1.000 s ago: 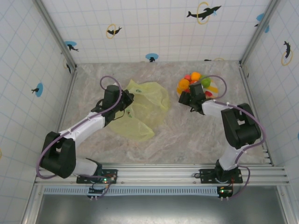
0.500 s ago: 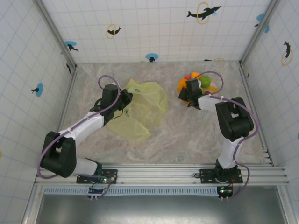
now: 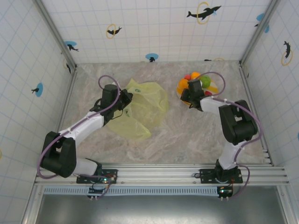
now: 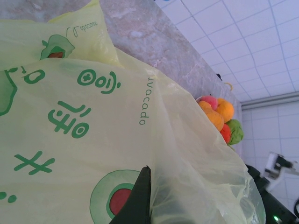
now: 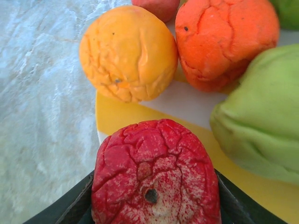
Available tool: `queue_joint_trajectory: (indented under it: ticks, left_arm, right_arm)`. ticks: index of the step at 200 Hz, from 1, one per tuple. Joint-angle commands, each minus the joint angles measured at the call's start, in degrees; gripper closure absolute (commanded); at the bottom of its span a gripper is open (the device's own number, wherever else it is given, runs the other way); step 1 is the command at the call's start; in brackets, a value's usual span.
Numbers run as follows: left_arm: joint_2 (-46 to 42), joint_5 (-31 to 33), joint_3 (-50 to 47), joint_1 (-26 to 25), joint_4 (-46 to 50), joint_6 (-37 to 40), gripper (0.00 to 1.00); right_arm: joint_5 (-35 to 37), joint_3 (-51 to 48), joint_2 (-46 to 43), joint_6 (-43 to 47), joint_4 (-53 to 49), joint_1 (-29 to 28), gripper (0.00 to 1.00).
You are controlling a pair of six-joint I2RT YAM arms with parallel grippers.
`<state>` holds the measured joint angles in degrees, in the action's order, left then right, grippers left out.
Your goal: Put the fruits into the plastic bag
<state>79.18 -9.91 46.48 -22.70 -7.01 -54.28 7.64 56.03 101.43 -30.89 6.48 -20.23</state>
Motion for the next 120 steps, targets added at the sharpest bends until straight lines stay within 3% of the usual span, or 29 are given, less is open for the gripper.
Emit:
queue_joint_trajectory:
  ticks: [1,40,70,93,120]
  left_arm:
    - [-0.5,-0.3,-0.5,0.6,-1.1,-0.6,1.0]
    - [-0.7,-0.6,-0.4,0.7,-1.2,-0.5,1.0]
    - [-0.5,-1.9,-0.4,0.7,-1.8,-0.7,1.0]
    - [-0.4,-2.5,-0.5,0.7,-2.0,-0.9,1.0]
    - [-0.1,-3.0,-0.3,0.7,-2.1,-1.0,1.0]
  right_arm:
    - [-5.0,-6.4,-10.1,2.8,3.1,0.2,0.46]
    - [-13.0,-20.4,-28.1,7.3,2.2,-2.9,0.46]
    - [-14.2,-30.6,-38.2,9.4,7.4,-11.2,0.47]
    - [-10.9,-35.2,-38.7,11.9,15.2,-19.1,0.46]
    - [-6.6,-32.8,-31.2,17.8,21.5,-26.1,0.46]
